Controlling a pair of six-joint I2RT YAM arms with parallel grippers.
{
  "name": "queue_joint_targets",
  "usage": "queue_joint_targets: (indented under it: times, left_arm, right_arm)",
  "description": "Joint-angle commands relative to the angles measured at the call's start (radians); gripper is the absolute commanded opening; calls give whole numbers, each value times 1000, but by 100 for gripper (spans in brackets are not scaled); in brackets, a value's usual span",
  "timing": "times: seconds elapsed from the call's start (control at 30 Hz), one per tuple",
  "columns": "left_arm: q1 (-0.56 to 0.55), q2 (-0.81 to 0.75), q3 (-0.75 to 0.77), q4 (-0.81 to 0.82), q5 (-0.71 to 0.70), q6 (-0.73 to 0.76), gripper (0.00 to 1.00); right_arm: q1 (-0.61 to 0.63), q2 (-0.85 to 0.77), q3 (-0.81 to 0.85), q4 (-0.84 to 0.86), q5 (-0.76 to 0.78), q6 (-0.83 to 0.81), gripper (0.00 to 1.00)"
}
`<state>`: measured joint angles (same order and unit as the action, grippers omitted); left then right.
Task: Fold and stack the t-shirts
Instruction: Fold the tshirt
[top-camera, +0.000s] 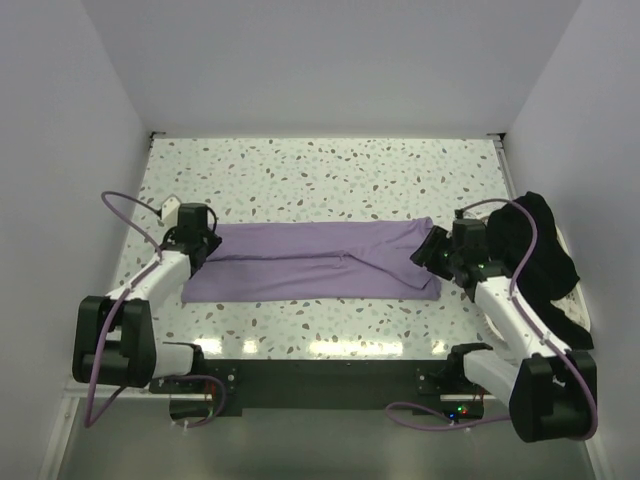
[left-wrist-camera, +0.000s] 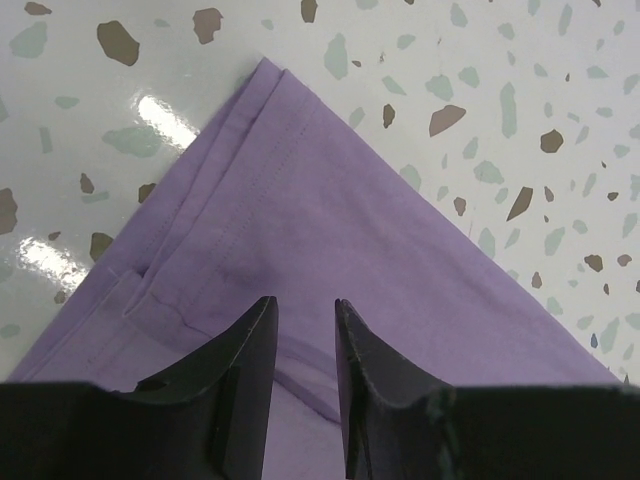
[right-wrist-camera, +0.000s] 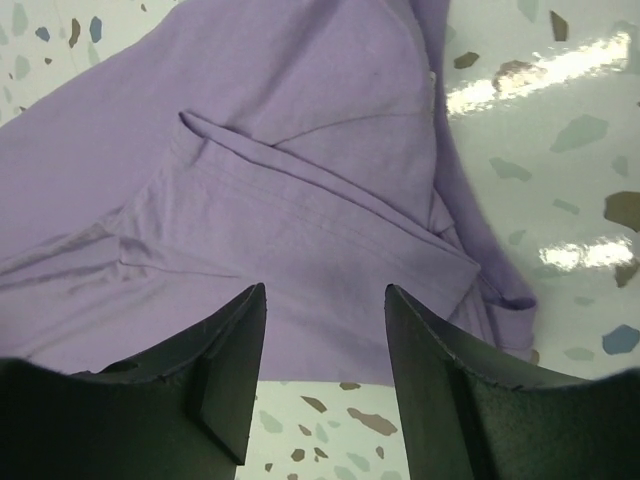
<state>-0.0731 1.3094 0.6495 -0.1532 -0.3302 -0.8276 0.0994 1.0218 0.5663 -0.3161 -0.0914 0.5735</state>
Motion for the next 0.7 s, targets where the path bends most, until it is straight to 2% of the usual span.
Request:
queue_joint_targets:
  times: [0.0,0.13,0.17,0.37,0.67]
  left_arm:
    - [-14,20,36,76,10,10,34]
    - [-28,37,27,87,22,13,33]
    - [-30,39,27,90,26,13,33]
    - [-36,34,21,92,37,25,32]
    - [-36,34,24,96,51,31,31]
  right_arm:
    - [54,102,105,94,-19,-27,54]
    - [242,254,217,124,154,-50,54]
    - [250,326,237,144,165,-52,53]
    - [273,521,348,209,243,-96,51]
    - [307,655,414,281,231,-100,50]
